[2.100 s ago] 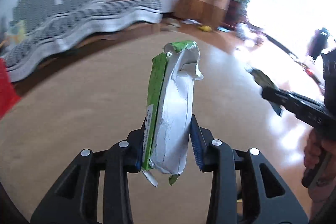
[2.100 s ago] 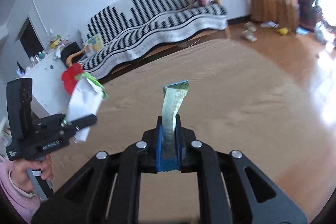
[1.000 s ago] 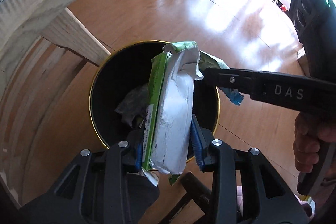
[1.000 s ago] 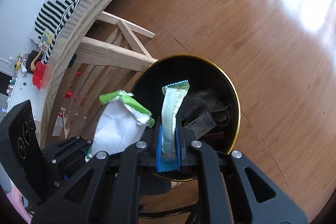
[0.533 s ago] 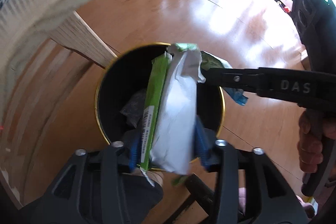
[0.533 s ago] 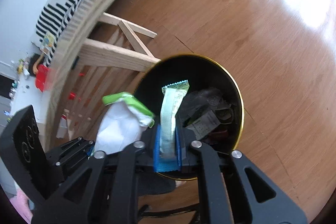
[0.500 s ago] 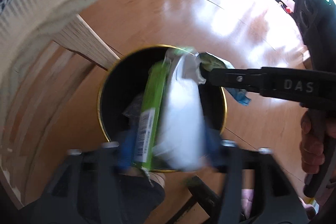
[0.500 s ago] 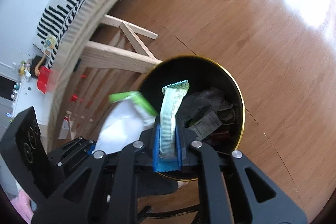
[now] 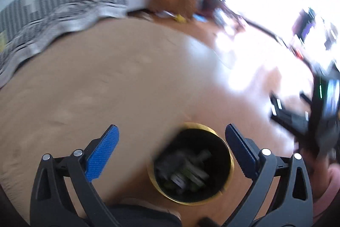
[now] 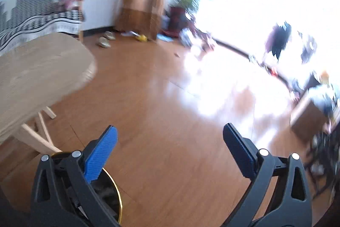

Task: Collect trash

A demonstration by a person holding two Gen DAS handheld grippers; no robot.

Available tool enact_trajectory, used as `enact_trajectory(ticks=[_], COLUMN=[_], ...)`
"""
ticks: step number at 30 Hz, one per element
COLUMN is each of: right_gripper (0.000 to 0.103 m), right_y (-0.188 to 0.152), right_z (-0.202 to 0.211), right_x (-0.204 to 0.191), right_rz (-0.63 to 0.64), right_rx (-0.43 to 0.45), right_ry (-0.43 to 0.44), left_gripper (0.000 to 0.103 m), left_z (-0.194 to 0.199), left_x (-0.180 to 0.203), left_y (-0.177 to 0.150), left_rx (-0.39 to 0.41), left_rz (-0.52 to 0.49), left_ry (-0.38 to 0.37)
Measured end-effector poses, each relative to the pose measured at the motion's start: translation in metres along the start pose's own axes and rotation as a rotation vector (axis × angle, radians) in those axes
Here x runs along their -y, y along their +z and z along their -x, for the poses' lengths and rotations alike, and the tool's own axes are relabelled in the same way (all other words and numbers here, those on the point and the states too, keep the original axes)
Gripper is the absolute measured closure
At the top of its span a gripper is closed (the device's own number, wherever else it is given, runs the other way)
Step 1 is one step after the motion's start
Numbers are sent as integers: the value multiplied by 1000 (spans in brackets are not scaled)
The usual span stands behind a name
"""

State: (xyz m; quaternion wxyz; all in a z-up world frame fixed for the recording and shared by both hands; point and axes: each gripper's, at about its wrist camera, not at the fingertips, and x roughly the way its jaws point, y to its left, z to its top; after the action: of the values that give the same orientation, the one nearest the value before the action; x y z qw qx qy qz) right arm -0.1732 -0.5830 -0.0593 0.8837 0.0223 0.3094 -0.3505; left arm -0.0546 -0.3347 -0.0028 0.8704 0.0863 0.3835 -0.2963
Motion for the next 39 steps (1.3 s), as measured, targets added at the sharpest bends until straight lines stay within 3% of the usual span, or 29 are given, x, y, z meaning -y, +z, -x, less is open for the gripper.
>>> enact_trajectory(ticks=[4,9,12,14,17,20,25,29,34,39], right_gripper=[7,7,7,7,7,7,7,7,7,7], right_y=[42,107,130,134,126,115,108,101,89,77], right_z=[14,47,67,73,81,96,102,95,98,98], right_x=[-66,-181,-263,-314,-368,-397,-401,-410,-421,-423], right_rz=[31,70,92,96,185,225,135,115,189,260], right_rx=[55,79,53,27,23,32,-8,-91,-109,-123], right_ry=[205,462,556,600,640,689,710,735,719,713], left_gripper=[6,6,6,6,6,6,6,6,6,6], left_z=[34,59,57,54,60,76,80,86,86,81], left_x=[-74,-166,-216,-250,-298,-325,-329,-327,-334,-335], left_y=[20,18,14,4,-21,-26,-25,-38,-53,-63], left_rx=[64,114,133,125,96,155,152,148,109,72], left_rz=[129,257,236,286,454,551,497,509,594,584], left_ry=[249,425,602,692,686,670,693,624,594,597])
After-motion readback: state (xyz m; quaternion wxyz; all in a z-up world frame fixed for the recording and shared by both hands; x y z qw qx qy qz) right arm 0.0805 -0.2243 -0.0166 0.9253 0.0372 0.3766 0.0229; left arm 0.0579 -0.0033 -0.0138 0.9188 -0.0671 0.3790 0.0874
